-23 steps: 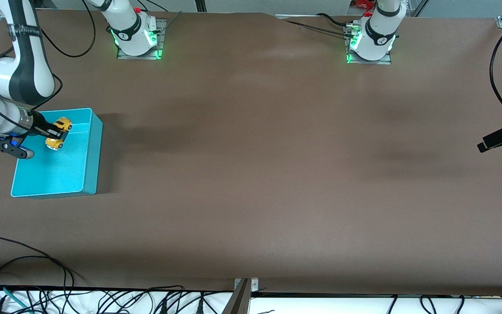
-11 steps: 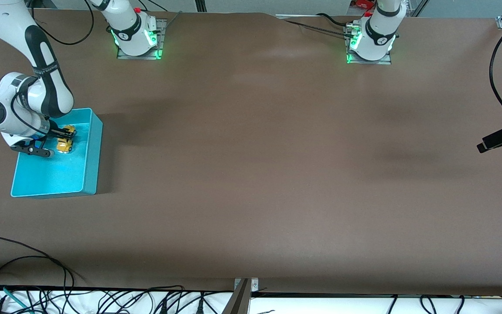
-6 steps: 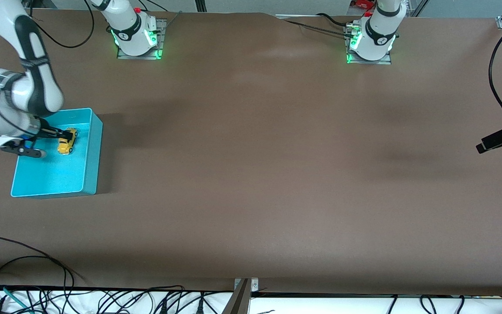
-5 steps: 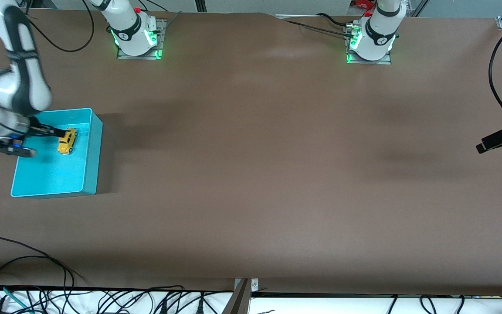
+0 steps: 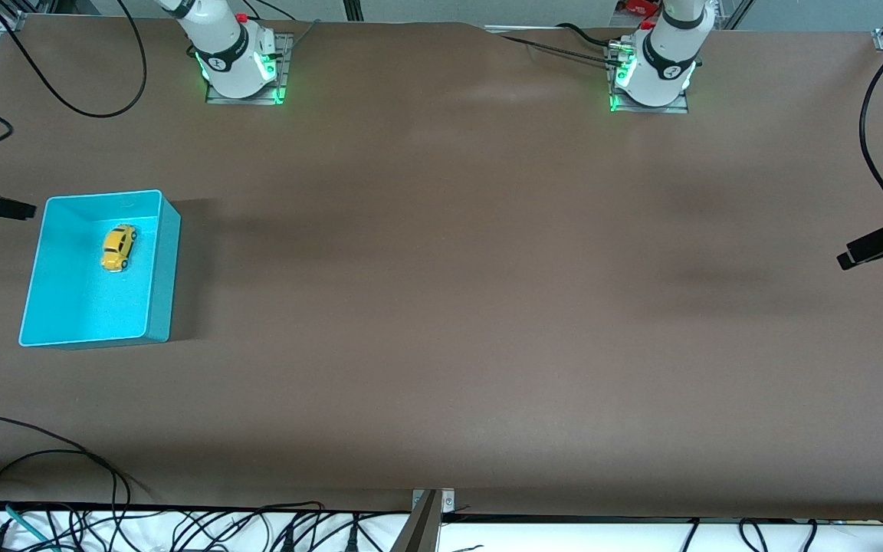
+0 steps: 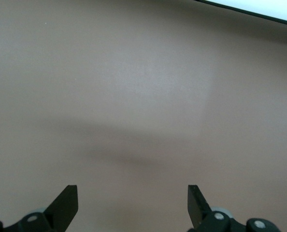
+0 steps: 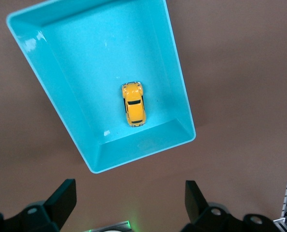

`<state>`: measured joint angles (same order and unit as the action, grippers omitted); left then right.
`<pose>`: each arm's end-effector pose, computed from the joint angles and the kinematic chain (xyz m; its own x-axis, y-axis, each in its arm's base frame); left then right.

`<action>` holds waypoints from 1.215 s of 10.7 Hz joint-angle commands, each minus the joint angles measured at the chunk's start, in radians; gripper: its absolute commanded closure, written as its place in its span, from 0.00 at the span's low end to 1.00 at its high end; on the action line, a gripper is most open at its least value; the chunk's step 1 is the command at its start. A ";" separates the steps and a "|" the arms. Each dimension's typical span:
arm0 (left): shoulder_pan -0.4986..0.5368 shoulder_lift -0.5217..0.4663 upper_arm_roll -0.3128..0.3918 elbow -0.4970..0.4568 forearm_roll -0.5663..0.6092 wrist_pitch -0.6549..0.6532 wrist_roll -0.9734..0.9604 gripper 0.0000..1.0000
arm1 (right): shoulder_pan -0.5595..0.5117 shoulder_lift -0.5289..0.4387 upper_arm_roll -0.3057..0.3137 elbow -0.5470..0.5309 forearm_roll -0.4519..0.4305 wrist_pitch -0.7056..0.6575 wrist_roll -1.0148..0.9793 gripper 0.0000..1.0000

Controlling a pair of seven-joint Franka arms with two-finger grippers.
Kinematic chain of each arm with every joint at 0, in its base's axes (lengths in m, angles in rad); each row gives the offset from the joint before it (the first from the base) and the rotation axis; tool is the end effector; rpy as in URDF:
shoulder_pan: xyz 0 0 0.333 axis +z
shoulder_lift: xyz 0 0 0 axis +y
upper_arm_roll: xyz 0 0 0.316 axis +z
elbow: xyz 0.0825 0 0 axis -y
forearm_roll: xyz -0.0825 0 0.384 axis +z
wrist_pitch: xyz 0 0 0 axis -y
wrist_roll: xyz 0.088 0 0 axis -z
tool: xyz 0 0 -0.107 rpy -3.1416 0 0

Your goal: Wind up and store yellow beetle car

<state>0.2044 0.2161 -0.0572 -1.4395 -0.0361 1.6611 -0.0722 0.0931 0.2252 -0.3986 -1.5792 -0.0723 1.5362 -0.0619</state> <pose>0.6197 0.0920 0.5674 0.9750 0.2221 0.0023 0.2217 -0.9739 0.0485 0.5733 -0.1684 0.4981 0.9346 -0.2466 -0.2564 -0.2162 -0.9661 0.1411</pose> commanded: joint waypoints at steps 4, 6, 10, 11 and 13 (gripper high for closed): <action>0.006 0.002 -0.003 0.014 -0.022 -0.006 0.023 0.00 | -0.032 -0.058 0.212 0.131 0.072 -0.080 -0.024 0.00; 0.007 0.002 -0.003 0.014 -0.021 -0.006 0.023 0.00 | -0.058 -0.081 0.317 0.130 0.075 -0.032 -0.006 0.00; 0.006 0.002 -0.003 0.014 -0.021 -0.006 0.025 0.00 | -0.062 -0.168 0.369 0.018 0.080 0.054 0.103 0.00; 0.006 0.003 -0.003 0.014 -0.018 -0.004 0.026 0.00 | -0.062 -0.196 0.369 -0.034 0.080 0.085 0.103 0.00; 0.006 0.003 -0.003 0.014 -0.015 -0.004 0.075 0.00 | -0.062 -0.216 0.369 -0.074 0.080 0.097 0.108 0.00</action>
<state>0.2044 0.2161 -0.0580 -1.4380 -0.0365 1.6614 -0.0512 0.0494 0.0676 -0.0450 -1.5715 -0.0096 1.6004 0.0349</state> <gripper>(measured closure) 0.000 0.000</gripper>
